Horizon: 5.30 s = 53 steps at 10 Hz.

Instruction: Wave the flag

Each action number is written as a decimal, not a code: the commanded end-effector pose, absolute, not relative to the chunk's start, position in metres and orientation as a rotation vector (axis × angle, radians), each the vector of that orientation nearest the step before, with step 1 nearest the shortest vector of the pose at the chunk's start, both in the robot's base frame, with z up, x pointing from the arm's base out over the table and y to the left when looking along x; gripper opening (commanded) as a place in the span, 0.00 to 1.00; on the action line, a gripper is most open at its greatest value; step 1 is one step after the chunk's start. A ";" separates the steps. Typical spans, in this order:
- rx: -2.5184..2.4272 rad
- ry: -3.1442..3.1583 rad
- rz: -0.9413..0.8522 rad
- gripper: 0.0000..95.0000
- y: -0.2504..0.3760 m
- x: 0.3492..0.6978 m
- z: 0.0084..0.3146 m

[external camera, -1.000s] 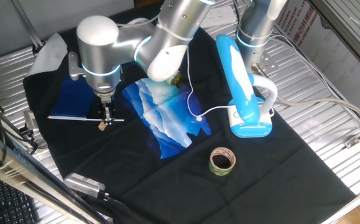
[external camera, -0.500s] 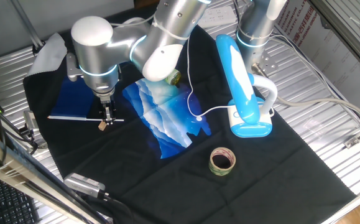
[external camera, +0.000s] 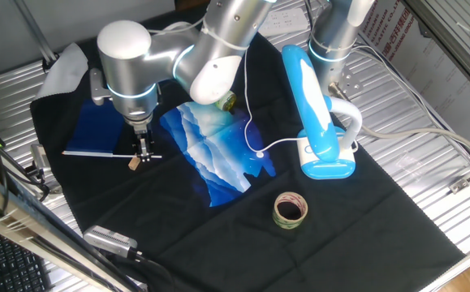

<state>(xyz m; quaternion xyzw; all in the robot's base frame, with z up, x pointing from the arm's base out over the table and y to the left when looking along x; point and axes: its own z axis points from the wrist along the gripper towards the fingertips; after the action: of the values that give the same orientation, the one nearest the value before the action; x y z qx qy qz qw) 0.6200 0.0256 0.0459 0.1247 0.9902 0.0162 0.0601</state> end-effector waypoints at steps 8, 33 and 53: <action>0.372 2.998 0.053 0.20 0.025 0.619 0.038; 0.363 2.981 0.067 0.00 0.024 0.618 0.029; 0.356 2.962 -0.020 0.00 0.051 0.591 0.120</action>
<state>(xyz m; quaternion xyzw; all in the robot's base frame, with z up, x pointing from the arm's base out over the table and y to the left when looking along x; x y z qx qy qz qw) 0.5896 0.0522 0.1227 0.1201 0.9896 -0.0058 0.0790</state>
